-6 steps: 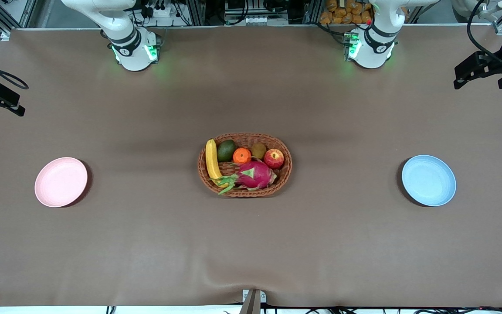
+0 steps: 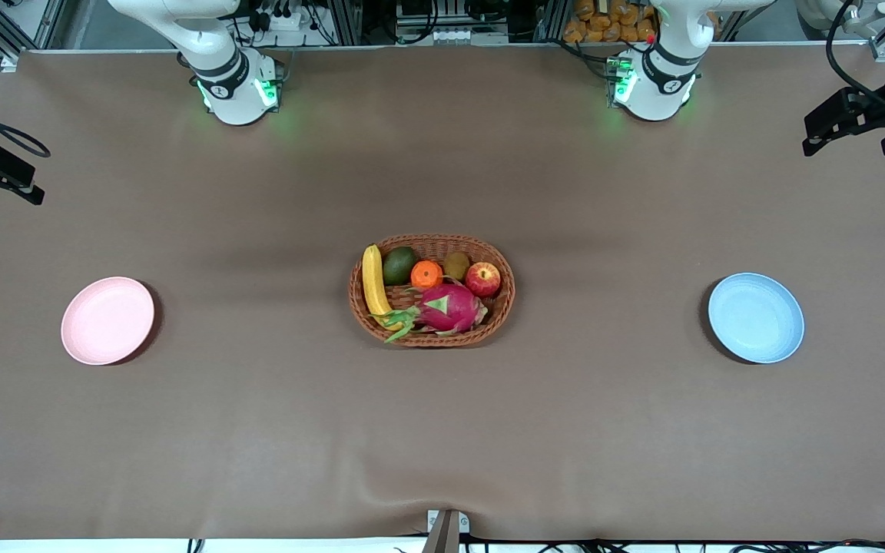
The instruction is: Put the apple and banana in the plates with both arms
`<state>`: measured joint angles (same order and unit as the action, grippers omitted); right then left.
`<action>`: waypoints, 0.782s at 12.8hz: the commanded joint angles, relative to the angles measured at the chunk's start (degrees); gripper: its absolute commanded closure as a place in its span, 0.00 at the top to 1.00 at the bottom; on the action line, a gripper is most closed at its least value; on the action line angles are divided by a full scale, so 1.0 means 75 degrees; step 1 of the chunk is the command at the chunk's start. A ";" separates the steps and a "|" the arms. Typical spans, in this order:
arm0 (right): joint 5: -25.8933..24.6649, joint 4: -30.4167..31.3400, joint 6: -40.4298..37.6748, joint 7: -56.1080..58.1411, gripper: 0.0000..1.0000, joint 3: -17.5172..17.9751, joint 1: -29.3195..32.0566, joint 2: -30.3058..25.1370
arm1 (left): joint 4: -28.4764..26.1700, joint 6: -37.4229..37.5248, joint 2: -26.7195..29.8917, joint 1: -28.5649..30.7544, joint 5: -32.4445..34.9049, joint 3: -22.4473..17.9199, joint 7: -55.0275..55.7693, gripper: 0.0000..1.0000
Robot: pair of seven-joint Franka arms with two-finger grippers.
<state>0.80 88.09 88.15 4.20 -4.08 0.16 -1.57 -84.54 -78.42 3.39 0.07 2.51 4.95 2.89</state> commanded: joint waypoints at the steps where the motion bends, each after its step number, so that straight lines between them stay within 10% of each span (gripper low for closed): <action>1: 0.0069 -0.0085 -0.0059 0.0085 1.00 0.0064 0.0096 -0.0013 | 0.0128 0.0097 -0.0111 0.0049 -0.0100 0.0020 0.0037 1.00; 10: 0.0057 -0.0215 -0.0024 0.0096 1.00 0.0064 0.0131 0.0467 | 0.0128 0.0038 -0.0299 -0.0079 -0.0251 0.0102 0.0095 1.00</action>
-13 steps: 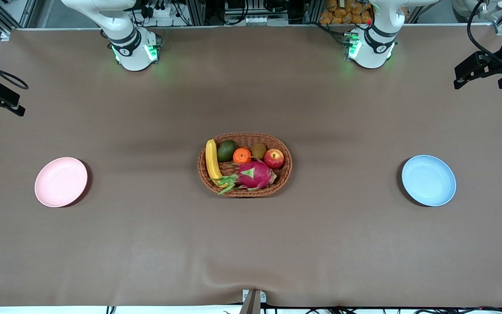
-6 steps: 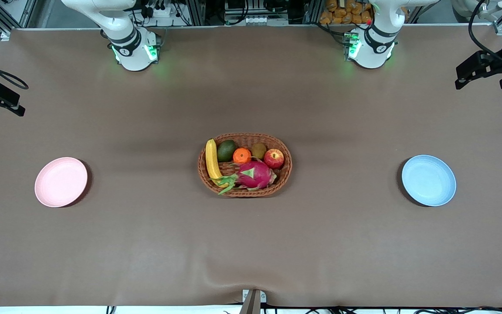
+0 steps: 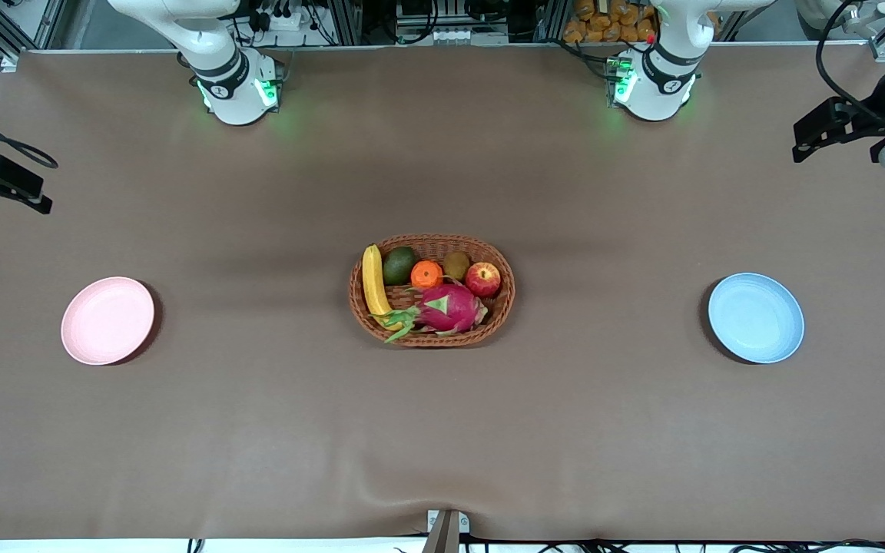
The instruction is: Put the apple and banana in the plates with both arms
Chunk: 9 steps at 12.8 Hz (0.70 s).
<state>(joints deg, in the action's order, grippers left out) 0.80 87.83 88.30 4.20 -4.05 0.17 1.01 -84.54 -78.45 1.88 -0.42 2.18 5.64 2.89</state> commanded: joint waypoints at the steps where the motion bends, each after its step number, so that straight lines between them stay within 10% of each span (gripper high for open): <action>1: 0.0010 -0.0190 -0.0020 0.0096 1.00 0.0059 0.0119 0.0192 | 0.0128 0.0042 -0.0144 -0.0014 -0.0266 0.0010 0.0095 1.00; 9: 0.0196 -0.0167 -0.0675 0.0003 1.00 0.0047 0.0189 0.0673 | 0.0128 -0.0215 -0.0741 -0.0950 -0.0384 0.0010 0.1089 1.00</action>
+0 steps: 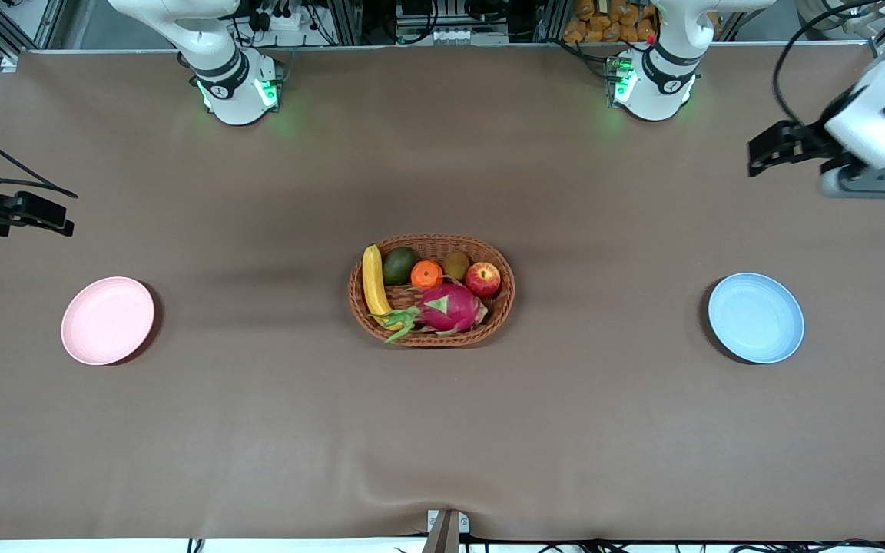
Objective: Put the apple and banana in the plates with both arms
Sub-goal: 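Reach the right gripper to the banana while the left gripper reaches the apple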
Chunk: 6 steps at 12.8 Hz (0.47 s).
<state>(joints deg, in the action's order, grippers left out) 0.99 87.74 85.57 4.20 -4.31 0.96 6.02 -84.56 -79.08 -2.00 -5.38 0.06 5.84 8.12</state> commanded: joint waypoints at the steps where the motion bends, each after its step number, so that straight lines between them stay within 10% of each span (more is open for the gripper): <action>1: 0.0370 -0.0144 -0.0311 -0.0020 1.00 0.0094 0.0036 0.0005 | 0.0130 -0.0236 -0.0365 -0.0535 -0.0090 -0.0017 0.0649 1.00; 6: 0.1673 0.0043 -0.0171 -0.0254 1.00 0.0094 0.0013 0.0426 | 0.0130 -0.0962 -0.1045 -0.1556 -0.0090 -0.0017 0.1893 1.00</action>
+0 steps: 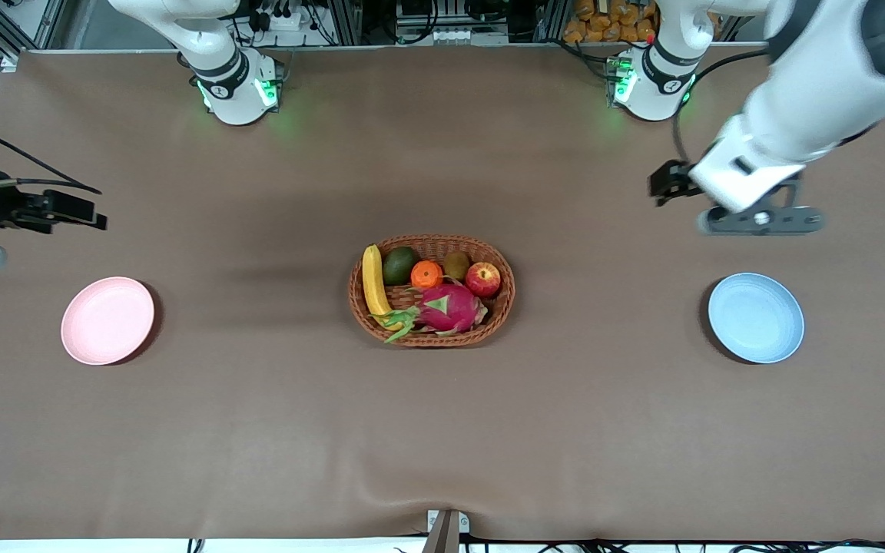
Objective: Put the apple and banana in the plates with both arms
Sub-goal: 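Reach the right gripper to the banana while the left gripper reaches the apple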
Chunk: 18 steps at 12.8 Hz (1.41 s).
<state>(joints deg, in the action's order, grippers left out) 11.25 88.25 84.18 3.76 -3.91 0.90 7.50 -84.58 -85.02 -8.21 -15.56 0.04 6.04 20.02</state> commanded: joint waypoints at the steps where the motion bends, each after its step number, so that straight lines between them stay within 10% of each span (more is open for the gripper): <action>1: 0.0328 -0.0025 0.0073 -0.0429 1.00 0.0052 -0.0049 0.0277 | 0.0133 -0.0310 -0.0333 -0.0315 -0.0098 -0.0044 0.0319 1.00; 11: 0.2387 0.0127 0.1010 -0.2493 1.00 0.0076 -0.0929 0.1623 | 0.0039 -0.3098 -0.2395 -0.2025 -0.0063 -0.0044 0.1924 1.00; 18: 0.2543 0.0128 0.2533 -0.3196 1.00 0.0076 -0.2112 0.2678 | -0.0720 -0.4493 -0.3042 -0.2695 0.0065 -0.0044 0.1867 1.00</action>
<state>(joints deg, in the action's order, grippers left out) 28.76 89.80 101.97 -18.74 -2.83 -13.65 25.66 -86.52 -115.42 -31.91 -35.30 0.05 6.14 34.91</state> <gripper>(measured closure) 0.000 0.000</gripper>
